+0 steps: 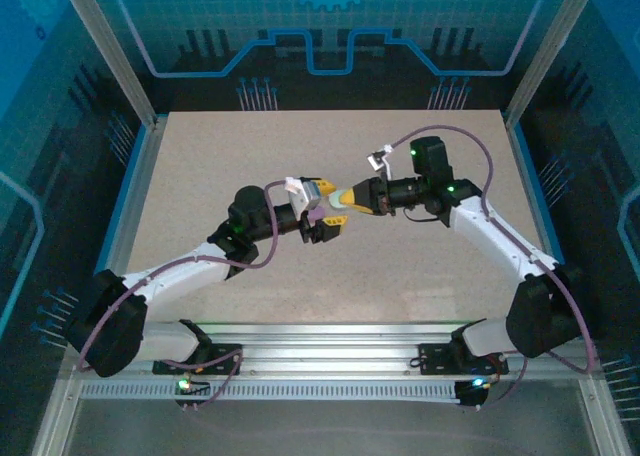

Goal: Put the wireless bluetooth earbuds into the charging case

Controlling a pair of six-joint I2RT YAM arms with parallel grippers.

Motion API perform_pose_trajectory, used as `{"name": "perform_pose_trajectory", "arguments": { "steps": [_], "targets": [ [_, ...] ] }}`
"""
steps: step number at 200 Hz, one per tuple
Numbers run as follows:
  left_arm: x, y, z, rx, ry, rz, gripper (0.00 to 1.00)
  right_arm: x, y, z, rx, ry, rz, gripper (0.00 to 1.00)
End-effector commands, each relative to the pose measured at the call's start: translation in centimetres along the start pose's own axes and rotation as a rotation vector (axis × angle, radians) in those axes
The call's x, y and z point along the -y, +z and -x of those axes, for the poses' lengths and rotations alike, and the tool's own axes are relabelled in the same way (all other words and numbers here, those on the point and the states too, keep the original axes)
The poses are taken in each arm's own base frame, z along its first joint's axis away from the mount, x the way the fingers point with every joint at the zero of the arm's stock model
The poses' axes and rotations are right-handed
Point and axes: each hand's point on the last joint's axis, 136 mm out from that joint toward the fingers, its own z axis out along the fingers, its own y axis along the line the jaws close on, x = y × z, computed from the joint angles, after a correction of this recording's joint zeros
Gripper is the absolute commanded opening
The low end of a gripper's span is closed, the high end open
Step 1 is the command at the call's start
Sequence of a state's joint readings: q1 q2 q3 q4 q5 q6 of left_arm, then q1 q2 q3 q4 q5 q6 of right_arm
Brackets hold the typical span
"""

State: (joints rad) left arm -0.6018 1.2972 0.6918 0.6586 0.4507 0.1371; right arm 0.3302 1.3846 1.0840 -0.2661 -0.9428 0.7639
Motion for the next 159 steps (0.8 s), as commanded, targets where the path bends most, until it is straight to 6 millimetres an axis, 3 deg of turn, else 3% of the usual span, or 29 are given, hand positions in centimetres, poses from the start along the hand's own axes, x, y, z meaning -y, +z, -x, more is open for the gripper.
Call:
{"name": "perform_pose_trajectory", "arguments": {
  "steps": [1,31,48,71,123,159],
  "targets": [
    [-0.5,-0.6,1.2,0.01,0.012,0.05,0.8,2.8,-2.0,1.8,0.137,0.006,-0.101,0.11],
    [-0.7,-1.3,1.5,0.012,0.003,0.086,0.83,9.8,-2.8,2.4,0.206,0.106,-0.267,0.13],
    [-1.2,-1.7,1.9,0.023,-0.006,0.128,0.84,13.4,-1.8,1.8,0.16,0.16,-0.34,0.13],
    [-2.2,-2.3,2.3,0.022,-0.023,0.195,0.85,16.5,0.6,0.8,0.077,0.199,-0.363,0.14],
    [-3.7,-3.2,3.0,0.008,-0.066,0.292,0.86,19.7,5.9,0.1,-0.026,0.21,-0.368,0.17],
    [-4.4,-3.9,2.8,-0.024,-0.089,0.344,0.9,21.9,7.0,-0.7,-0.061,0.238,-0.411,0.24]
  ]
}}
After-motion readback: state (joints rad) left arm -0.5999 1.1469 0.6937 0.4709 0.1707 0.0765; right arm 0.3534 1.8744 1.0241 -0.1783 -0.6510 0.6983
